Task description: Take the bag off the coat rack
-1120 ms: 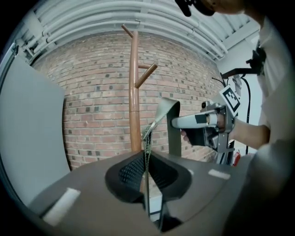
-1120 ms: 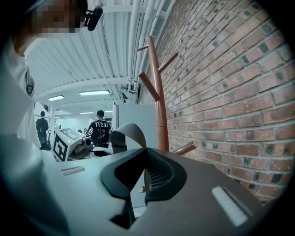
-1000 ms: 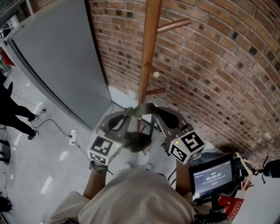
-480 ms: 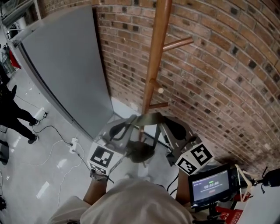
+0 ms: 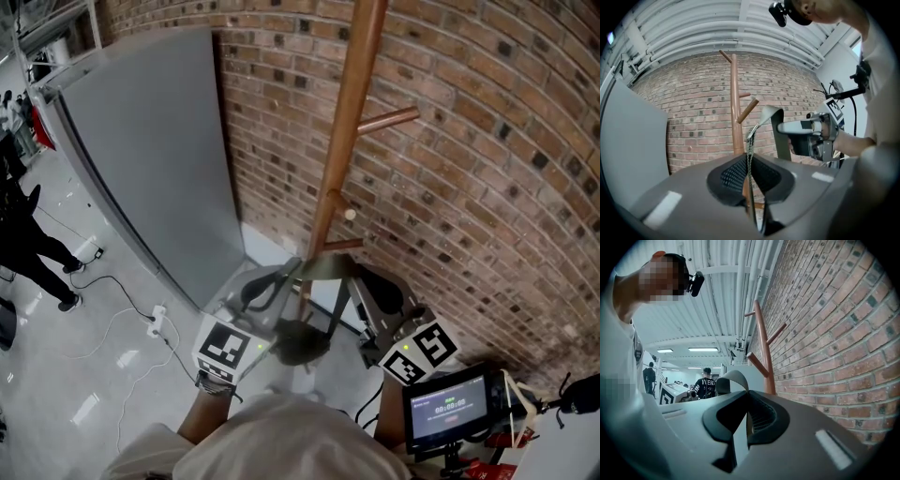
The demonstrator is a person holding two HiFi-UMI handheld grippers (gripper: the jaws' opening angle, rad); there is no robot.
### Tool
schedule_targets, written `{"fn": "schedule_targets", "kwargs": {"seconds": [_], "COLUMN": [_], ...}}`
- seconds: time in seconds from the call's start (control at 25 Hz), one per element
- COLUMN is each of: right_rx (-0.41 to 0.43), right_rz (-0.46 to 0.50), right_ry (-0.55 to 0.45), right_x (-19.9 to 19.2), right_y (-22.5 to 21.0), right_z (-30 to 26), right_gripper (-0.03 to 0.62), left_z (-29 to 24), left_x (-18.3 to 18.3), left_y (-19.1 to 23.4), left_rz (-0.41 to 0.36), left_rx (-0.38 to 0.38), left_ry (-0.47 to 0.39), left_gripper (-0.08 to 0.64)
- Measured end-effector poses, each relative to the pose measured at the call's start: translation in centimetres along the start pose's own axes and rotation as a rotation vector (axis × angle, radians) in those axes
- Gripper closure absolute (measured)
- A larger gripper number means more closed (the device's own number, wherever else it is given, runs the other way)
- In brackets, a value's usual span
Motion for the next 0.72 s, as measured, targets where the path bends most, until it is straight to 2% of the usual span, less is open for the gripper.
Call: {"fn": "schedule_targets", "kwargs": {"seconds": [0.72], "right_rx": [-0.009], "right_rz": [0.001], "right_ry": [0.042], "right_x": [-0.83], "right_y": [-0.29], "right_z": [-0.06], "right_gripper": [0.586], "left_z": [-0.07], "left_x": [-0.48], "left_y": [-0.03], "left_rz": [0.007], "left_rx": [0.004], "left_ry": [0.022], "left_gripper": [0.54]}}
Point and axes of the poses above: the fingertips, and each gripper's own axes: z backward along the fingers, y to its left, x out of its top, the point moved 9 cm from there along z, backward along the fingers, and after that the axes turned 14 degrees about y, right-handed, at the moved point
